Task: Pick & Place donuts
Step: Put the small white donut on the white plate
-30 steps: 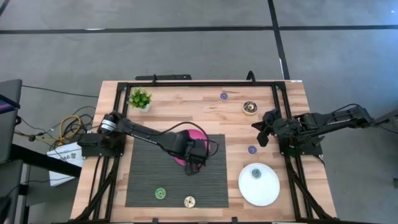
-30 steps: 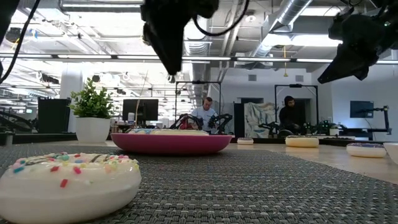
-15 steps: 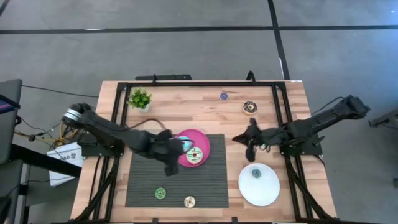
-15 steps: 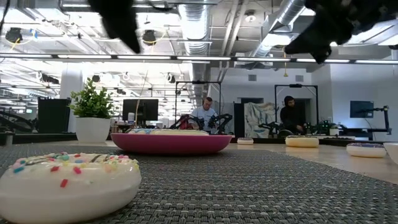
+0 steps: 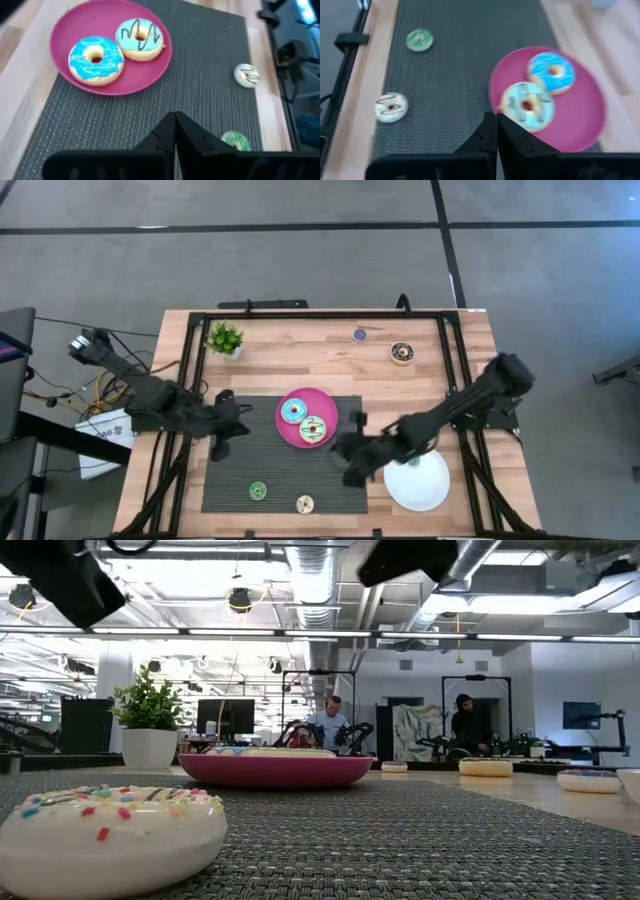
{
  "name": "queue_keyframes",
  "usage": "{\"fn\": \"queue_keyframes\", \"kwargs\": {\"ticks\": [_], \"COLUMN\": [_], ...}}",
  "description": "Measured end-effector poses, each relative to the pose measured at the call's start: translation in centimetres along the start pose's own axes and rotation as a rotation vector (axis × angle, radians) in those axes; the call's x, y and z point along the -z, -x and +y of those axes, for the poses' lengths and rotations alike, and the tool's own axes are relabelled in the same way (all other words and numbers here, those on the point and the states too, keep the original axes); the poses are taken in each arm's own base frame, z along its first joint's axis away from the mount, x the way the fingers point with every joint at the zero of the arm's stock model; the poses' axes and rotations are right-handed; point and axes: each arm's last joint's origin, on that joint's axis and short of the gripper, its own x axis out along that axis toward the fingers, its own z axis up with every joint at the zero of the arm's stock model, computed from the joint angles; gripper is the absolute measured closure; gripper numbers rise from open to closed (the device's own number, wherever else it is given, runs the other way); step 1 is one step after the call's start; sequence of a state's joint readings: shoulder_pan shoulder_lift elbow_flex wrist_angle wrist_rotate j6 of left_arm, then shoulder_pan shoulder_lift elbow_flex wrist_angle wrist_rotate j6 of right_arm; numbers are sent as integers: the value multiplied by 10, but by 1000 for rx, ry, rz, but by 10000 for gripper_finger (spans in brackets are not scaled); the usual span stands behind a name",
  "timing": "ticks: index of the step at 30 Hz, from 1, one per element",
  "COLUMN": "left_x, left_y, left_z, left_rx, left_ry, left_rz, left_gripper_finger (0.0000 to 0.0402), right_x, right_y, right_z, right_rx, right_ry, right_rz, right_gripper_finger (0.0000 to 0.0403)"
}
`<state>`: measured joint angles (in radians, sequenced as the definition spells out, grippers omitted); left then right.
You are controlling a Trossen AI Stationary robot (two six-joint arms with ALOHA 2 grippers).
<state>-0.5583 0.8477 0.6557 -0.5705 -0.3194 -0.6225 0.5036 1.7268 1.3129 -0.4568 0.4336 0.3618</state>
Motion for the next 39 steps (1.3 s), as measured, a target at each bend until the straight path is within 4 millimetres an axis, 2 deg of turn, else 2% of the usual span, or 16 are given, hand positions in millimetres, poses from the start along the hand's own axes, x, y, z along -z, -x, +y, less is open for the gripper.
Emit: {"fn": "queue_keyframes", "kwargs": {"ticks": [7,10,14,22,26,30,36,39], "left_x": [16,19,21,23,23,24,25,25], "left_y": [24,29,31,30,30,30,30,30], "left_z": [15,18,20,21,21,22,23,23], "left_rx": [56,69,69,55,47,40,27,26], "left_ry": [-1,2,6,-3,-3,-5,-9,-9], "left_rz": [-36,-44,-40,-14,-10,-7,3,3], "left_gripper_finger": [401,401,401,402,402,402,402,402], "right_x": [-33,-36,-34,-24,-22,-23,-28,-22], "right_y": [-31,-46,-63,-89,-92,-92,-96,-110], "right_z": [43,55,66,78,81,81,82,86], "right_rx": [-129,-185,-249,-321,-397,-378,-363,-371], "right_ry": [1,13,18,14,15,77,242,298], "right_rz": [182,258,340,373,399,368,252,232], "right_gripper_finger": [400,387,350,245,177,121,87,86]}}
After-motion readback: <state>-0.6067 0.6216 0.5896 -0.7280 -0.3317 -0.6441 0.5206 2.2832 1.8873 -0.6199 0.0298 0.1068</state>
